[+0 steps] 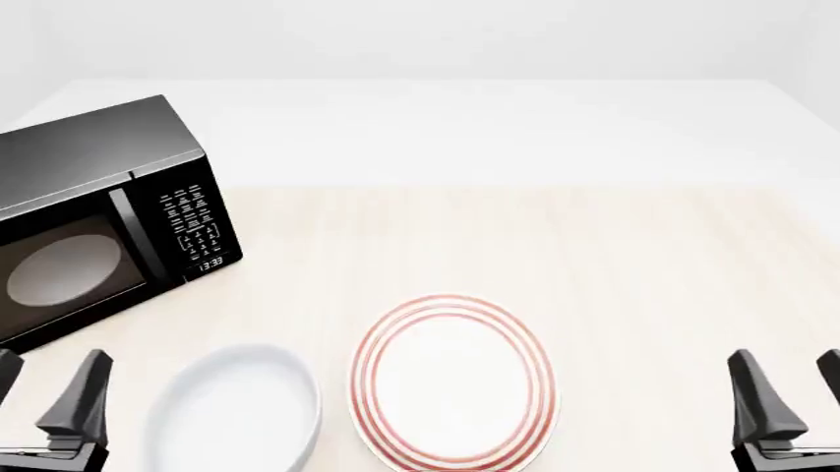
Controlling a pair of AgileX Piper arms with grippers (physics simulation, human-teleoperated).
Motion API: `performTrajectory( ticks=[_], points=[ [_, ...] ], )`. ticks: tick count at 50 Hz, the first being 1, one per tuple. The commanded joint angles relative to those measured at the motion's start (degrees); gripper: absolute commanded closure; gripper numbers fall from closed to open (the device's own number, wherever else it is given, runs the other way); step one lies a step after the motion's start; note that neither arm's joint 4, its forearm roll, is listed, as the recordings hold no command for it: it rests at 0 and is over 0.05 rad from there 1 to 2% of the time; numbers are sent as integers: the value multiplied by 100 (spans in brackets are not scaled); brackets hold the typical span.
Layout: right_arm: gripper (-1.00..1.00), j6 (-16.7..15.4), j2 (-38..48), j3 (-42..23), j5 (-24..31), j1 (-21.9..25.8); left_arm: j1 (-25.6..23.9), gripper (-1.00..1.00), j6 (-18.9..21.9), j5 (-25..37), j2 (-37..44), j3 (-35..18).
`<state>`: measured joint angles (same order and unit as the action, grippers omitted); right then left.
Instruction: Open the microwave.
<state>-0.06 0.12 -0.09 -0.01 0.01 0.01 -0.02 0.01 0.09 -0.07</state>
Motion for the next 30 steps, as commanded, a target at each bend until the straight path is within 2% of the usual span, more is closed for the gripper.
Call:
performTrajectory(
  ticks=[1, 12, 15, 17, 18, 20, 23, 25, 30],
  points=[
    [-100, -13, 25, -19, 0, 2, 4, -100, -15, -1, 18, -16],
    [-100, -15, 46, -15, -24, 3, 57, -100, -14, -13, -3, -66],
    [-100, -15, 54, -13, -34, 3, -26, -100, -331, 24, 17, -58],
    [-100, -15, 60, -12, -41, 3, 84, -100, -134, -17, 22, -61],
    [-100, -15, 66, -12, -48, 3, 165, -100, -324, -40, 40, -61],
    [-100, -15, 73, -11, -55, 3, 177, -100, -294, -129, 167, -65],
    [-100, -15, 85, -10, -68, 3, 392, -100, 179, -201, 466, -212],
    [-100, -16, 87, -9, -71, 3, 422, -100, 24, -220, 545, -263],
    [-100, -16, 85, -9, -70, 3, 561, -100, 153, -312, 826, -439]
  ],
)
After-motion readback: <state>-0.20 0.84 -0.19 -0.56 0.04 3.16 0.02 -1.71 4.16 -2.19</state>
